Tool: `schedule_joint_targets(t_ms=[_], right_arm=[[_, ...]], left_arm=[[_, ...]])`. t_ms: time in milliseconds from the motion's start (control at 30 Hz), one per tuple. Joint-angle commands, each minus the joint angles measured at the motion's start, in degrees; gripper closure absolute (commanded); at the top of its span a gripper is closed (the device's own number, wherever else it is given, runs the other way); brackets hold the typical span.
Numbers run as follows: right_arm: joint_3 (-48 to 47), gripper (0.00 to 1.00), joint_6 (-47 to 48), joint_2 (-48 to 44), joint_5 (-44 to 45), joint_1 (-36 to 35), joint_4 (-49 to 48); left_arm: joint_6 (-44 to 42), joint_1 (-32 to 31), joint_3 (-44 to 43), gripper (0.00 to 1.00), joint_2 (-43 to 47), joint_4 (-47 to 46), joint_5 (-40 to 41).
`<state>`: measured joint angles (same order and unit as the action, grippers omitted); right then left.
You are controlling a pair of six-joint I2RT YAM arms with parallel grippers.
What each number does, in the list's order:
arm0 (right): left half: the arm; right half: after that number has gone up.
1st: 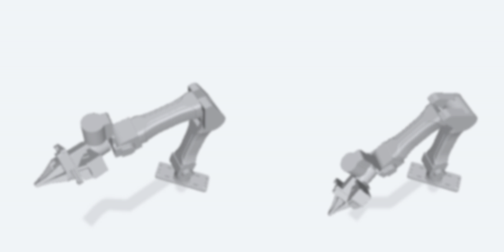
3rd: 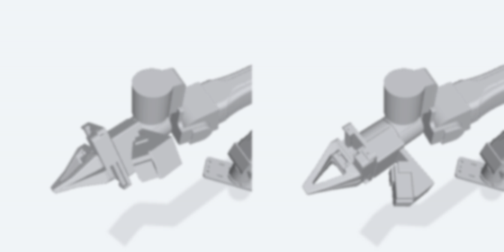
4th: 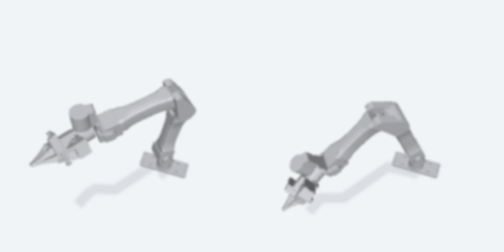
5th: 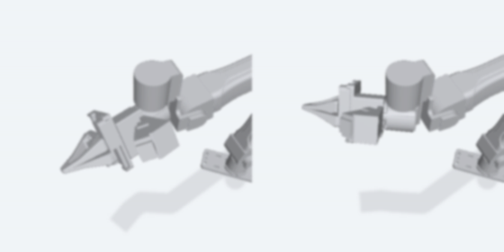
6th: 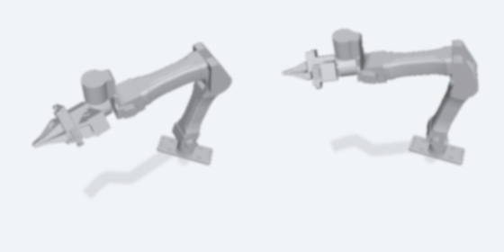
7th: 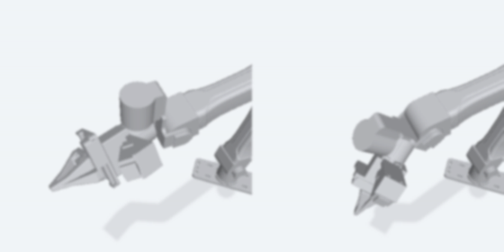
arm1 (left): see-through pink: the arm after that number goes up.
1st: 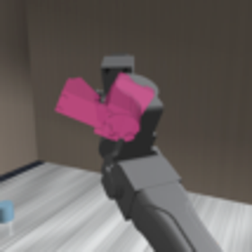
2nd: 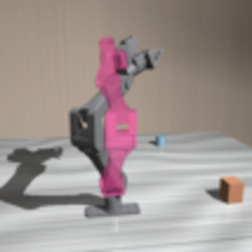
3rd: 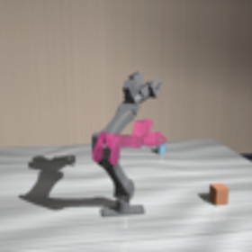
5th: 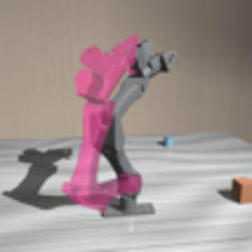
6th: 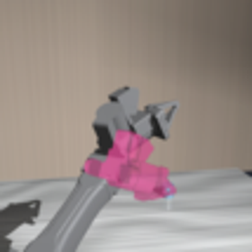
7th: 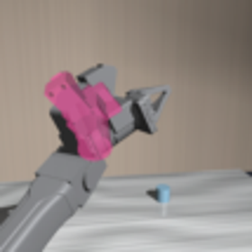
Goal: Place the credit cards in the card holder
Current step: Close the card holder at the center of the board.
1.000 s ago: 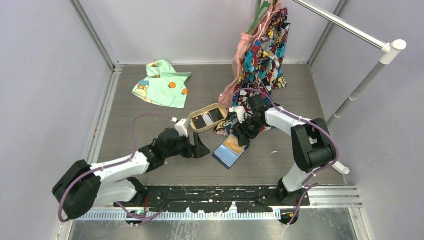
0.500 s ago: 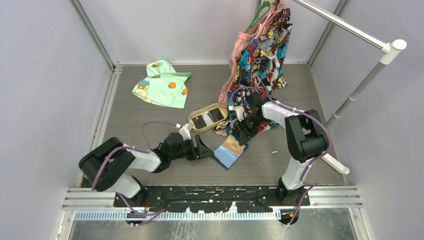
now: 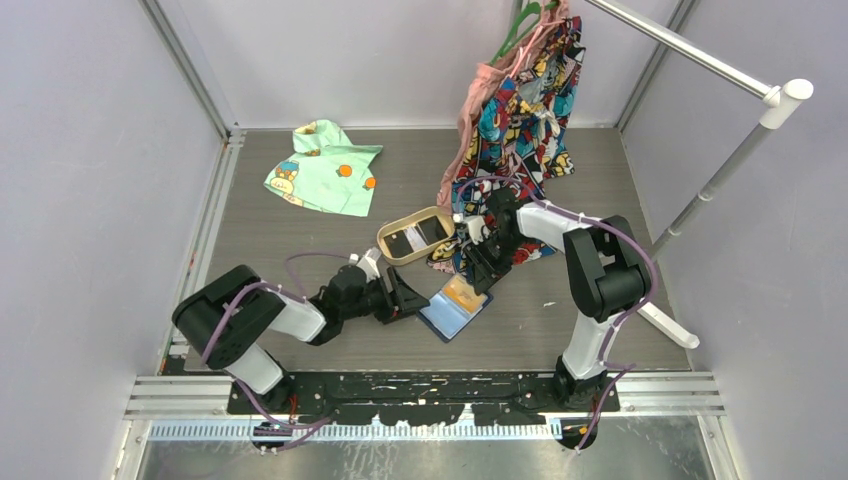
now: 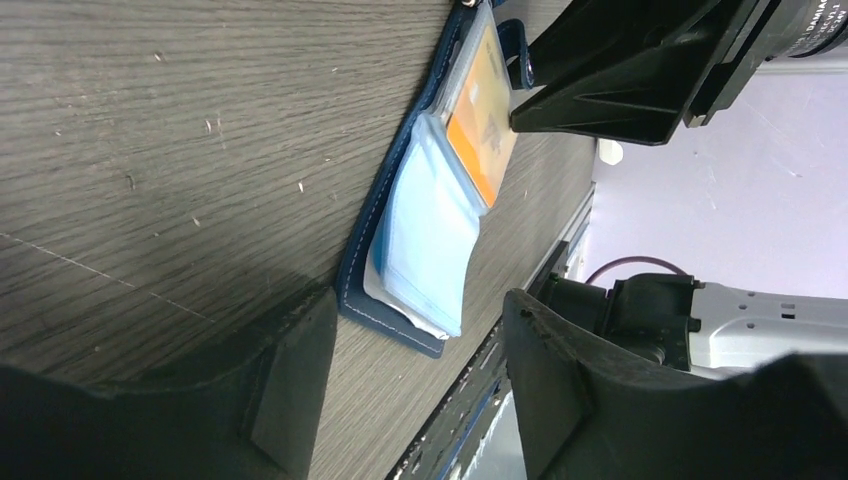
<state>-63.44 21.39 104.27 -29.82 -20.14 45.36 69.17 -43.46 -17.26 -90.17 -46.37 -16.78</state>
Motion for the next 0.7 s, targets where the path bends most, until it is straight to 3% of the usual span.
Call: schedule_joint_targets(t_ms=[0, 133, 233, 500, 667], right_arm=[[-0.11, 0.61, -1.87, 1.58, -0.82, -1.77, 0.8], [-0.42, 0.62, -1.84, 2.08, -0.67, -1.82, 1.2], [-0.64, 0.63, -1.84, 2.23, -0.93, -1.9, 1.5], [-0.63, 0.63, -1.82, 1.52, -1.31, -1.93, 1.54], [-0.59, 0.63, -1.87, 0.69, -1.74, -1.9, 1.39]], left_arm=[[4.71, -0.31, 1.06, 0.39, -4.84, -5.41, -2.12], [9.42, -0.34, 0.85, 0.51, -8.94, -19.74, -4.17], [11.65, -0.39, 0.22, 0.54, -10.93, -25.52, -4.37], [12.34, -0.96, -2.3, 0.55, -9.11, -27.53, -2.97], [11.02, -1.46, -3.67, 0.54, -5.34, -22.76, -2.27]])
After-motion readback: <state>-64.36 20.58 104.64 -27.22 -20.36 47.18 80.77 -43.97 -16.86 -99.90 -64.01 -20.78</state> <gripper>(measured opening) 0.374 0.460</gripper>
